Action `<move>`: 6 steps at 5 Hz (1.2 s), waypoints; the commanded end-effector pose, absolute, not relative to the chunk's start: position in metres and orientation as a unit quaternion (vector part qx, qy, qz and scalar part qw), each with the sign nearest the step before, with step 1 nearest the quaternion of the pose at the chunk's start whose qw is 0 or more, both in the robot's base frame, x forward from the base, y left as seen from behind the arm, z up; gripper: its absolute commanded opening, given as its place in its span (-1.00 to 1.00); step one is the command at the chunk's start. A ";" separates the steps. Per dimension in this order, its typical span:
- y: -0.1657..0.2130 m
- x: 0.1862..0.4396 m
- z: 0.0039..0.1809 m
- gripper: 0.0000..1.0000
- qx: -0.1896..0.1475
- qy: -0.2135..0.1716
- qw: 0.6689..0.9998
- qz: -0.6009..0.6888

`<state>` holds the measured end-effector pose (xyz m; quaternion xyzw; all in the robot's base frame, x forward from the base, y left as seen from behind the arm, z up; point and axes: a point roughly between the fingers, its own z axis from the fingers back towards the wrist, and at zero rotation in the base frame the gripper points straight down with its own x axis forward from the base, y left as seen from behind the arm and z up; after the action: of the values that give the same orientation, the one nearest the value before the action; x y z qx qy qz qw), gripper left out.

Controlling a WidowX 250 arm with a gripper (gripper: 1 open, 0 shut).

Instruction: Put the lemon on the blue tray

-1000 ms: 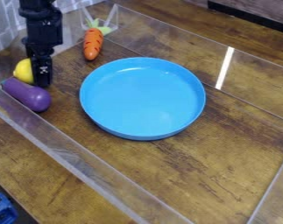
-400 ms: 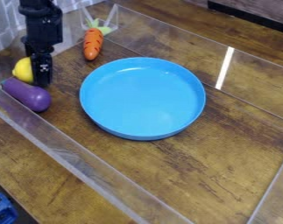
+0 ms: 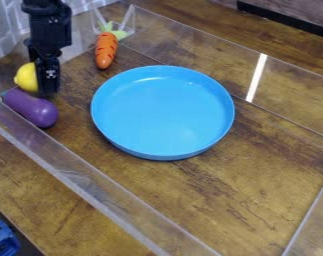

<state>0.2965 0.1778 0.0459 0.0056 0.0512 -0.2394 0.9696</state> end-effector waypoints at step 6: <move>0.112 0.341 0.143 -1.00 0.061 -0.036 0.956 -0.283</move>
<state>0.3314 0.1111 0.1079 0.0307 0.0115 -0.2824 0.9587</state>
